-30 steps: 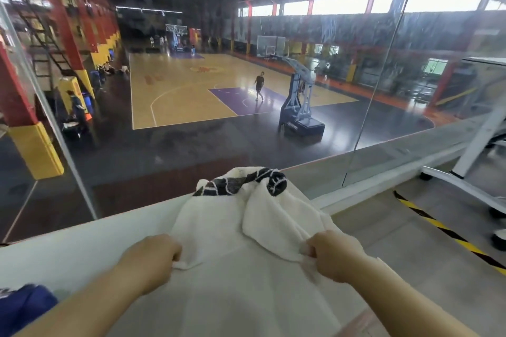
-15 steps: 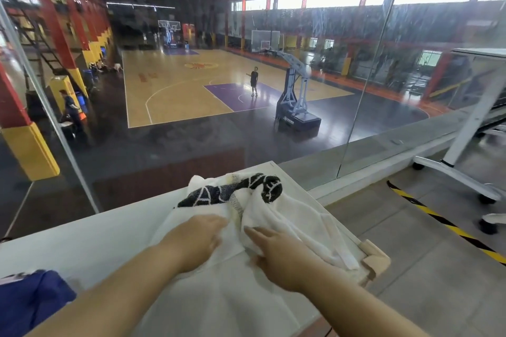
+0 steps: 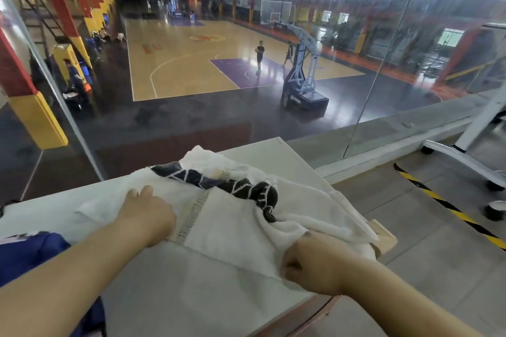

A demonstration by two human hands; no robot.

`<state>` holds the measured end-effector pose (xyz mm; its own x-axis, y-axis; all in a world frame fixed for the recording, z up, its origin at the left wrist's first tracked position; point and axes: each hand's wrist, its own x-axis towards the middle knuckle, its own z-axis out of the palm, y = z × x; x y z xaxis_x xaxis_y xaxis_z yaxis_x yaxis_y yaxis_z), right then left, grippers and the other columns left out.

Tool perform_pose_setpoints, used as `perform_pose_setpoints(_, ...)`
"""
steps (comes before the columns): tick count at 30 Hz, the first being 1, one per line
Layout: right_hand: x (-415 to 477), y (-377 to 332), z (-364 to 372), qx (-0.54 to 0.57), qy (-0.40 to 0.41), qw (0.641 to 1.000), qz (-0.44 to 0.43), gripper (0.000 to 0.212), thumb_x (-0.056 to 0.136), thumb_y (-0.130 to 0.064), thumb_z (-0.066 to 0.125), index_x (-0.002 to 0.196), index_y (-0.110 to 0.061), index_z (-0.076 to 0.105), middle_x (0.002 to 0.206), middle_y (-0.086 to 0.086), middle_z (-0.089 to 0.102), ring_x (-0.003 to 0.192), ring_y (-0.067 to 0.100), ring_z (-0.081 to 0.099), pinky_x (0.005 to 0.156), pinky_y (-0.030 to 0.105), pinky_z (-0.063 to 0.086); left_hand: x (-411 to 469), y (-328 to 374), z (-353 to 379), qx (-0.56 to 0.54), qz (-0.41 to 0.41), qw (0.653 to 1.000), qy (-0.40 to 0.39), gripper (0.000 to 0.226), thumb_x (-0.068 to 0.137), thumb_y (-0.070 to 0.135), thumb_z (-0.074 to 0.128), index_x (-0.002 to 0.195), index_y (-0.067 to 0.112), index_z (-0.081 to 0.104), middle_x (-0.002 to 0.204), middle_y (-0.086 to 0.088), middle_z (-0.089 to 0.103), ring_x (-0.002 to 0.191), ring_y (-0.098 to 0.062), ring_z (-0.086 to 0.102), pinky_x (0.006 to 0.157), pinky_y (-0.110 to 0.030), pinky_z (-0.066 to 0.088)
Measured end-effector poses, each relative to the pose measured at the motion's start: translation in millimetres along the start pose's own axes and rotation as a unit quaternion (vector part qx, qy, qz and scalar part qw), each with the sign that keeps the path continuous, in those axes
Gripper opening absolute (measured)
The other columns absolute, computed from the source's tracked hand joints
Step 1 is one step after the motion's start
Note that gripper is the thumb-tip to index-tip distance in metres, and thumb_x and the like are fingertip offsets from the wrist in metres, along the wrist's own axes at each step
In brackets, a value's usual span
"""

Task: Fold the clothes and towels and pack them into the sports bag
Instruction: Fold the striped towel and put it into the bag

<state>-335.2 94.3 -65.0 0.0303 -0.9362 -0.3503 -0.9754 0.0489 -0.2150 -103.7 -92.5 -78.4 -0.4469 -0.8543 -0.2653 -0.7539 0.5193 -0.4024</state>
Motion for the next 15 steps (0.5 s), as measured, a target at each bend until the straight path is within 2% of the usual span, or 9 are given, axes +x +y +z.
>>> perform_pose_setpoints(2,3,-7,-12,0.033,0.002,0.999,-0.011,0.027,0.087,-0.042,0.049,0.081,-0.023,0.067,0.08,-0.005,0.067,0.077,0.017,0.058,0.076,0.038,0.051,-3,1,-1,-0.035,-0.024,0.999,-0.005,0.042,0.098,0.04,0.025,0.114,0.025,0.06,0.122,-0.001,0.058,0.117,-0.026,0.036,0.094,-0.041,0.031)
perform_pose_setpoints(4,17,-7,-26,0.067,0.084,0.994,0.002,0.025,0.09,-0.045,0.05,0.091,-0.028,0.068,0.086,-0.009,0.069,0.081,0.012,0.059,0.08,0.034,0.049,-7,7,-2,-0.116,-0.052,0.992,0.011,0.052,0.093,0.057,0.028,0.115,0.022,0.06,0.122,-0.004,0.055,0.116,-0.028,0.042,0.094,-0.04,0.036)
perform_pose_setpoints(6,42,2,-37,0.101,0.174,0.979,0.039,0.02,0.089,-0.043,0.052,0.093,-0.029,0.067,0.088,-0.012,0.069,0.084,0.013,0.061,0.08,0.036,0.051,-12,19,-4,-0.198,-0.065,0.978,0.033,0.058,0.087,0.065,0.036,0.118,0.019,0.054,0.12,-0.006,0.051,0.113,-0.029,0.047,0.09,-0.04,0.041)
perform_pose_setpoints(8,74,12,-42,0.133,0.208,0.967,0.068,0.02,0.091,-0.036,0.053,0.1,-0.025,0.066,0.096,-0.008,0.069,0.092,0.02,0.061,0.082,0.038,0.05,-19,34,-3,-0.248,-0.048,0.967,0.035,0.059,0.084,0.067,0.041,0.122,0.023,0.048,0.119,-0.005,0.046,0.111,-0.029,0.048,0.087,-0.039,0.042)
perform_pose_setpoints(12,126,30,-44,0.098,0.192,0.972,0.095,0.041,0.097,-0.033,0.046,0.132,-0.014,0.048,0.132,0.007,0.054,0.12,0.029,0.05,0.098,0.041,0.042,-26,54,8,-0.259,0.003,0.966,-0.01,0.049,0.087,0.061,0.041,0.128,0.033,0.045,0.133,-0.005,0.035,0.118,-0.03,0.036,0.099,-0.041,0.039)
perform_pose_setpoints(15,143,35,-39,0.072,0.131,0.983,0.105,0.042,0.099,-0.038,0.038,0.129,-0.01,0.046,0.132,0.013,0.054,0.119,0.032,0.049,0.097,0.041,0.041,-29,50,17,-0.277,0.002,0.961,-0.011,0.039,0.092,0.051,0.039,0.121,0.029,0.052,0.132,-0.006,0.036,0.118,-0.031,0.036,0.1,-0.039,0.038)
